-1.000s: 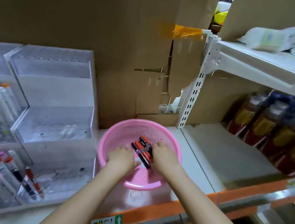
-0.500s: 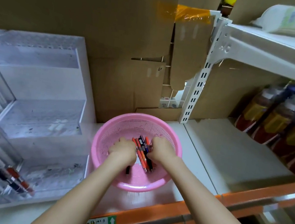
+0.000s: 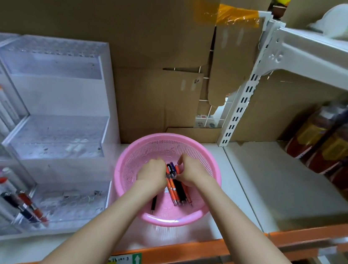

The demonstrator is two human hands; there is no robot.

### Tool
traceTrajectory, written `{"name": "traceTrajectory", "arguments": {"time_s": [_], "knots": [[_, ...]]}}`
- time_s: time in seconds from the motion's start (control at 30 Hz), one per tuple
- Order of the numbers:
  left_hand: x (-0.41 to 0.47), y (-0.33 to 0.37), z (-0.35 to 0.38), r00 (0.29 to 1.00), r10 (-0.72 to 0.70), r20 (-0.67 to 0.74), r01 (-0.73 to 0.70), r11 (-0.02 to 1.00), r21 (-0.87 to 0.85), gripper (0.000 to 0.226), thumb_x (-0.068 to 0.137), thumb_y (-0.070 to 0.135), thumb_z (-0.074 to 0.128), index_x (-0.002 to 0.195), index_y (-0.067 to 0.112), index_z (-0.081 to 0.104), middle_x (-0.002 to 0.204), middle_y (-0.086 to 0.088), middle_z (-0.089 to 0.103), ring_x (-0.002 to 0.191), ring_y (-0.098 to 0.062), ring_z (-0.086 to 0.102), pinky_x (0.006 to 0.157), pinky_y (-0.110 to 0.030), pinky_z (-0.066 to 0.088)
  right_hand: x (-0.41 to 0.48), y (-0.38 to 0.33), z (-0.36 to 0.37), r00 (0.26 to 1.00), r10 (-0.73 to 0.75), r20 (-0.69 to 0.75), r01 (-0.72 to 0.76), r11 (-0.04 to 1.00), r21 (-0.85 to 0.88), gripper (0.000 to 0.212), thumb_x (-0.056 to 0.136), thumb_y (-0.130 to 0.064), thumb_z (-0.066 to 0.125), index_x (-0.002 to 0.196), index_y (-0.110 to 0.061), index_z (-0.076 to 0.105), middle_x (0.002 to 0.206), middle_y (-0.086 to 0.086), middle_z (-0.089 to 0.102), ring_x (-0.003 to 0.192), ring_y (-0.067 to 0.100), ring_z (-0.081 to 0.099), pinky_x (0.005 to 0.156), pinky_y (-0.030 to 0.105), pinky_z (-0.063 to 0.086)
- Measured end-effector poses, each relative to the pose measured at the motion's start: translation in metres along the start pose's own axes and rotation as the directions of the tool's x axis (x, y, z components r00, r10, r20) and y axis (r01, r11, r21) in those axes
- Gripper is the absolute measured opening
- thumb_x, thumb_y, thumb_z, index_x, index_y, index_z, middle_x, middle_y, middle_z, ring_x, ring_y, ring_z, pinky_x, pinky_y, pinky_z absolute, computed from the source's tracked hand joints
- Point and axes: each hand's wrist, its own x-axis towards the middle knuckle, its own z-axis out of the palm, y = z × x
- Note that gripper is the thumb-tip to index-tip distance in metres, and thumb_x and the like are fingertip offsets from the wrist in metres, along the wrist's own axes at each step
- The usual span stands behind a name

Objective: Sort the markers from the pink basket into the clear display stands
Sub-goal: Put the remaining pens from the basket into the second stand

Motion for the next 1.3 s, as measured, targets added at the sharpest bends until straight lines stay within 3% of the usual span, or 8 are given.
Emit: {"name": "traceTrajectory", "arguments": {"time_s": [0.17,0.3,0.4,0.57,0.73,0.97,1.17,1.3], "knots": [[-0.004,-0.005,-0.013,0.994,0.060,-0.095,-0.077,0.979,-0.187,0.026,0.084,0.010,0.061,0.109,0.010,0.054,0.101,-0.011,0.064,0.095,-0.032,0.060,0.073,-0.038,0.047,-0.001,-0.003,-0.004,1.000,-0.028,0.005,0.027,0.998,0.056,0.028,0.083,-0.014,0.067,0.108,-0.010,0.057,0.108,0.011,0.063,0.102,0.028,0.058,0.078,0.032,0.044],[-0.011,-0.006,-0.024,0.970,0.126,-0.209,-0.202,0.895,-0.397,0.028,0.087,0.011,0.063,0.115,0.015,0.066,0.106,-0.005,0.070,0.089,-0.020,0.064,0.077,-0.025,0.047,-0.008,-0.011,-0.008,0.985,-0.111,-0.136,0.135,0.974,0.184,0.011,0.087,-0.013,0.058,0.095,-0.017,0.050,0.087,0.005,0.059,0.084,0.024,0.056,0.068,0.032,0.042],[-0.019,-0.008,-0.032,0.949,0.135,-0.286,-0.268,0.823,-0.501,0.023,0.088,0.010,0.064,0.110,0.014,0.070,0.096,-0.003,0.071,0.078,-0.017,0.065,0.078,-0.035,0.055,-0.018,-0.017,-0.010,0.963,-0.172,-0.209,0.224,0.940,0.256,0.007,0.091,-0.014,0.054,0.097,-0.016,0.053,0.087,0.003,0.060,0.080,0.020,0.054,0.068,0.031,0.040],[-0.041,-0.014,-0.055,0.890,0.181,-0.419,-0.395,0.766,-0.508,0.009,0.081,0.010,0.072,0.087,0.016,0.069,0.066,0.007,0.064,0.057,-0.009,0.064,0.060,-0.038,0.057,-0.042,-0.029,-0.017,0.911,-0.267,-0.313,0.369,0.867,0.334,0.026,0.095,-0.012,0.047,0.118,-0.020,0.057,0.106,-0.003,0.065,0.088,0.015,0.059,0.078,0.031,0.049],[-0.071,-0.026,-0.093,0.797,0.218,-0.563,-0.508,0.745,-0.431,0.010,0.077,0.021,0.077,0.079,0.019,0.068,0.066,0.009,0.065,0.063,-0.003,0.062,0.067,-0.031,0.053,-0.071,-0.054,-0.030,0.871,-0.283,-0.401,0.448,0.791,0.416,0.027,0.097,-0.008,0.041,0.110,-0.026,0.056,0.091,-0.001,0.065,0.074,0.012,0.063,0.070,0.034,0.055],[-0.114,-0.062,-0.140,0.741,0.190,-0.644,-0.530,0.754,-0.388,0.017,0.077,0.024,0.078,0.079,0.013,0.064,0.065,0.003,0.065,0.060,-0.008,0.062,0.059,-0.017,0.046,-0.090,-0.111,-0.028,0.798,-0.341,-0.497,0.577,0.671,0.466,0.028,0.096,0.000,0.038,0.101,-0.014,0.062,0.083,0.001,0.062,0.062,0.007,0.057,0.062,0.036,0.058],[-0.139,-0.111,-0.153,0.769,0.105,-0.631,-0.438,0.806,-0.399,0.023,0.077,0.028,0.078,0.079,0.011,0.063,0.068,0.002,0.067,0.061,-0.013,0.067,0.066,-0.039,0.056,-0.099,-0.159,-0.009,0.797,-0.425,-0.429,0.603,0.602,0.523,0.025,0.097,0.000,0.043,0.100,-0.018,0.061,0.080,0.002,0.059,0.063,0.014,0.060,0.064,0.036,0.060],[-0.151,-0.137,-0.154,0.786,0.067,-0.614,-0.391,0.824,-0.411,0.019,0.078,0.026,0.077,0.083,0.012,0.064,0.073,0.000,0.067,0.065,-0.014,0.067,0.068,-0.042,0.057,-0.105,-0.180,0.004,0.773,-0.460,-0.436,0.633,0.595,0.495,0.021,0.096,-0.006,0.051,0.111,-0.020,0.056,0.091,0.007,0.067,0.069,0.014,0.066,0.066,0.030,0.058]]}}
